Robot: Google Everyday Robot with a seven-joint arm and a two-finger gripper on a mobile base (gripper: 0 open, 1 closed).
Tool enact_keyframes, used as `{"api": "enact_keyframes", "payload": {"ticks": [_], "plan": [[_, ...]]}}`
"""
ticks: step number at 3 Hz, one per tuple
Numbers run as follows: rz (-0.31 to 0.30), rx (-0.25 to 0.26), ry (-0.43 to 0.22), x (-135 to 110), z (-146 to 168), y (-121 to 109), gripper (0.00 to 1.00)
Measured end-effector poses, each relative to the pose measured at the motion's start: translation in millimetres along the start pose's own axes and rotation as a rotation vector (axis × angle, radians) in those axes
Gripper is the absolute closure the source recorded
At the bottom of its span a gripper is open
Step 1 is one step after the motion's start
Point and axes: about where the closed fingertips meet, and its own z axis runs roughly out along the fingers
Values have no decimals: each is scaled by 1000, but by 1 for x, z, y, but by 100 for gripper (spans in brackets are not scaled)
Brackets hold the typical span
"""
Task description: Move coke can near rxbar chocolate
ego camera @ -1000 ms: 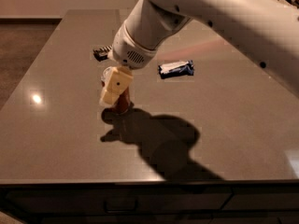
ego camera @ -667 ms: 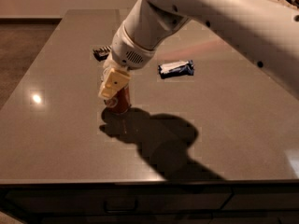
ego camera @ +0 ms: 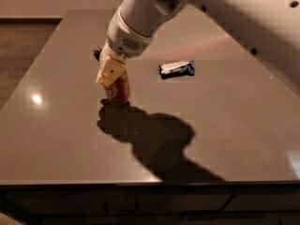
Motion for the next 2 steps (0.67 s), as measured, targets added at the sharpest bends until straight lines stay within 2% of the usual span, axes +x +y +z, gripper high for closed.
{"api": "enact_keyframes", "payload": {"ticks": [1, 2], "plan": [[7, 4, -11, -17, -11, -27, 100], [31, 10, -28, -38, -17, -68, 100]]}}
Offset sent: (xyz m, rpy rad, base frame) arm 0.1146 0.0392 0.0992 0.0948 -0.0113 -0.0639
